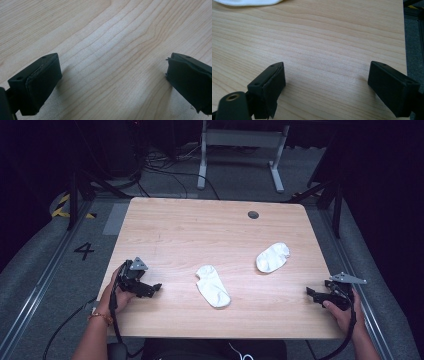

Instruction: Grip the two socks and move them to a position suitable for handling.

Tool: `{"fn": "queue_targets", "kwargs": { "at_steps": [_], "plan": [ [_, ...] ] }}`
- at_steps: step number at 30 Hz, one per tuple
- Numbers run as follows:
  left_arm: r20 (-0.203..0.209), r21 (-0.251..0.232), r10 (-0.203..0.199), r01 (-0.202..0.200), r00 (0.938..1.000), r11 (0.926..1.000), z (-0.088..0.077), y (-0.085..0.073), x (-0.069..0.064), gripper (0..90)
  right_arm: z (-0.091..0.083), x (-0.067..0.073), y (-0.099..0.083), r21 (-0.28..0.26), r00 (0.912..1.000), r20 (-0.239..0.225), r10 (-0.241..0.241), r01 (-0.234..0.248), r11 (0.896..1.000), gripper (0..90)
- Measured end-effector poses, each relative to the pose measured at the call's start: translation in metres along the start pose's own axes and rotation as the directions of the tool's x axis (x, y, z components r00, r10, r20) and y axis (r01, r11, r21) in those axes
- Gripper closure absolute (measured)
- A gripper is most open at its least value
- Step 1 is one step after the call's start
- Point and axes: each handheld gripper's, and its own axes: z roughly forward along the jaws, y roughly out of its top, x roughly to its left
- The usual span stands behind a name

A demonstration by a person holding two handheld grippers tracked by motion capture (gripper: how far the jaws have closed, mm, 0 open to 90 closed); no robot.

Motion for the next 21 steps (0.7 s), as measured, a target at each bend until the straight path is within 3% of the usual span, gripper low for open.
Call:
{"fn": "queue_targets", "kwargs": {
  "at_steps": [8, 15, 18, 21],
  "plan": [
    [0.008, -0.002, 0.001, -0.001, 1.0, 1.0, -0.002, -0.003, -0.001, 0.3, 0.001, 0.0, 0.001, 0.003, 1.0, 0.0, 0.002, -0.002, 1.0, 14.7],
    [0.021, 0.013, 0.03, -0.031, 0.9993, 0.9994, -0.007, -0.006, -0.005, 0.2, 0.001, 0.0, 0.002, 0.009, 1.0, -0.004, -0.004, 0.004, 1.0, 15.1],
    [0.016, 0.038, 0.014, -0.015, 0.9998, 0.9992, -0.006, -0.002, -0.007, 0.1, -0.002, 0.0, 0.0, -0.003, 0.9997, 0.008, -0.024, 0.024, 1.0, 19.8],
    [0.02, 0.042, 0.023, -0.023, 0.9996, 0.9988, -0.002, 0.003, -0.013, 0.2, -0.005, 0.0, -0.001, -0.021, 0.9993, 0.015, -0.034, 0.034, 0.999, 26.9]
  ]
}}
